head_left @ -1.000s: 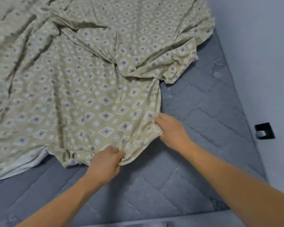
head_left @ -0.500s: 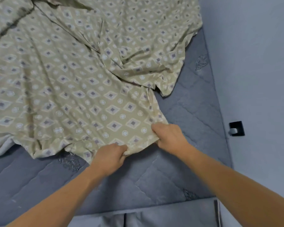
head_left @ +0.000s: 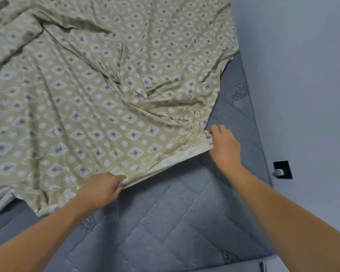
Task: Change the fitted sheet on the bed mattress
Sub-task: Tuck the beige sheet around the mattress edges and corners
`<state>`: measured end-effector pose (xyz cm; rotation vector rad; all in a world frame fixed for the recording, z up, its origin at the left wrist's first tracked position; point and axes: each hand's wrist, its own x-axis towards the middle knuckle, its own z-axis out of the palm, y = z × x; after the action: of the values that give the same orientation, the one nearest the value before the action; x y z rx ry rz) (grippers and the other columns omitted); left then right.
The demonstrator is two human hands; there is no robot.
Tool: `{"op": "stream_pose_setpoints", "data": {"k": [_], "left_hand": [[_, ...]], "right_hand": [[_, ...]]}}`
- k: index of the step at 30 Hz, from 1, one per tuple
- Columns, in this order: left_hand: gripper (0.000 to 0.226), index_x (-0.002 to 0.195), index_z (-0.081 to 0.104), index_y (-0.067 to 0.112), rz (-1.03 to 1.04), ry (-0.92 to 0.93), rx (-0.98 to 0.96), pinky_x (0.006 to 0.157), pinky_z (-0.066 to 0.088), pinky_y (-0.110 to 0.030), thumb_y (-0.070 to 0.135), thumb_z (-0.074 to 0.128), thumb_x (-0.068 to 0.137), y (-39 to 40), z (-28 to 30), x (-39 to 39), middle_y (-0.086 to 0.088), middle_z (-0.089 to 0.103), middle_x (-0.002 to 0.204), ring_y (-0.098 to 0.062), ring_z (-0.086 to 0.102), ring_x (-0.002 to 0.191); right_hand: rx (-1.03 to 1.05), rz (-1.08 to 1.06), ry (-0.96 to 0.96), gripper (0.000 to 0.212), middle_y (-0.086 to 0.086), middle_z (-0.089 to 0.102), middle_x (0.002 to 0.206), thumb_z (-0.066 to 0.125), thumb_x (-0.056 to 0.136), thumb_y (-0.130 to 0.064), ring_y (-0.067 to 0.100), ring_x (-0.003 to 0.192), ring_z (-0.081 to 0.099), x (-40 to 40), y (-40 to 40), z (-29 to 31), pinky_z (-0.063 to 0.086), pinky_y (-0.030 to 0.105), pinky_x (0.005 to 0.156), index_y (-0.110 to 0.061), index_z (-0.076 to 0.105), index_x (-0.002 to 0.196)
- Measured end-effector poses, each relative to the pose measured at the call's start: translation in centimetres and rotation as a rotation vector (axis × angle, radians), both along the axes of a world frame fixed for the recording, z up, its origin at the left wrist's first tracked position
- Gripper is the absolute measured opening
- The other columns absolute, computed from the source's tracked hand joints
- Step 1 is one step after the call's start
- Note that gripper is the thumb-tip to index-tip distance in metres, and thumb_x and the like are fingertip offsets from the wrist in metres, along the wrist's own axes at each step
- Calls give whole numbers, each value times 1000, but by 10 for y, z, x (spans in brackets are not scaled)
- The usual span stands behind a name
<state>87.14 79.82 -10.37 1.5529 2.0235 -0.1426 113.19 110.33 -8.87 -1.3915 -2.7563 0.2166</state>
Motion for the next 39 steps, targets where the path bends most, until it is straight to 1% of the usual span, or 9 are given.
{"op": "stream_pose_setpoints", "data": {"k": [4,8,13,17,21,24,29,33,39], "left_hand": [[7,95,55,22,77,28,50,63,47,-36,28,53,92,15,-1,20,5,52,87,-22,54,81],[62,133,46,23,115,23,106,80,49,-41,50,54,78,53,4,83,-1,45,123,-26,49,108],[81,149,33,26,207,-90,184,94,48,-46,54,68,82,141,21,169,-4,47,135,-27,49,118],[16,98,54,15,253,-127,266,64,46,-41,10,60,85,174,27,204,-9,65,92,-38,64,84],[21,72,54,15,45,-8,365,46,37,-29,1,69,68,153,43,218,-5,60,68,-32,61,57],[15,70,55,18,47,62,359,47,29,-24,7,62,60,114,56,213,-1,56,66,-29,58,54],[7,76,47,20,257,-82,325,54,37,-36,16,47,71,83,48,219,5,50,74,-27,53,70],[9,76,42,22,307,-185,372,58,44,-44,15,45,71,89,41,237,5,47,74,-24,47,68],[8,75,34,23,270,-149,419,52,35,-41,21,41,78,67,33,237,7,40,70,-20,39,63]], "right_hand": [[-279,38,180,35,9,63,95,61,77,10,35,82,60,9,5,-6,42,41,60,-13,60,105],[-408,65,231,43,10,67,103,59,77,11,31,89,62,27,-4,-9,50,45,70,-11,62,114],[-416,131,314,37,8,67,94,58,73,3,37,81,64,53,-27,-3,51,48,66,-12,59,106],[-352,209,243,36,10,64,92,64,71,4,40,79,63,100,-28,9,49,46,59,-11,61,103],[-67,244,83,28,9,55,85,71,69,3,36,61,58,157,20,20,32,33,43,-12,60,90],[70,71,132,5,13,51,89,54,86,-11,38,55,53,184,77,32,37,36,40,-9,58,84],[-266,286,249,18,0,44,107,61,83,-14,24,97,51,170,59,30,53,44,65,-16,59,101],[-653,137,125,48,-4,38,129,68,91,-31,24,122,49,143,7,-9,51,43,99,-29,53,137],[-694,307,-146,90,2,19,162,75,85,-29,33,149,20,112,-27,-55,46,53,112,-37,26,160]]}}
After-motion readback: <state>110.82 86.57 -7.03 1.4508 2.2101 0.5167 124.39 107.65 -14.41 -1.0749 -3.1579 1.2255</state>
